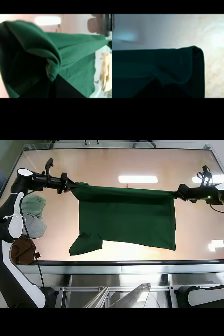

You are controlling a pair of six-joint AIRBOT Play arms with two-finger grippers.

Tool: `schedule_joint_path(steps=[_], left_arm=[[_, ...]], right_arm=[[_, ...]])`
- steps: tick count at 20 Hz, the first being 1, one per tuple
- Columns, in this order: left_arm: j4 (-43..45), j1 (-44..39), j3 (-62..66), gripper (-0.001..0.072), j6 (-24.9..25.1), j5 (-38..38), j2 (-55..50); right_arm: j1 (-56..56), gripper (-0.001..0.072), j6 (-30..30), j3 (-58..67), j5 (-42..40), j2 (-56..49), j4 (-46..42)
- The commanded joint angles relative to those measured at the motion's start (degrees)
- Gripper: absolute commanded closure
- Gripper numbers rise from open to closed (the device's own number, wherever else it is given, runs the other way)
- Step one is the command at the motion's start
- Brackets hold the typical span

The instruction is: Fold the shirts.

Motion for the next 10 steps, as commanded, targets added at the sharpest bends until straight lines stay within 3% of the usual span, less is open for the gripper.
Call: schedule_joint_path(steps=[1,10], left_arm=[[4.7,0.0,-4.7,0.0701,0.4,-2.3,-0.1],[5.2,0.0,-5.9,0.0701,0.4,-3.5,-0.1]], right_arm=[[-0.2,0.0699,-1.6,0.0,5.9,-0.5,-2.6],[-0.1,0.0699,-1.6,-0.4,8.6,-1.0,-3.3]])
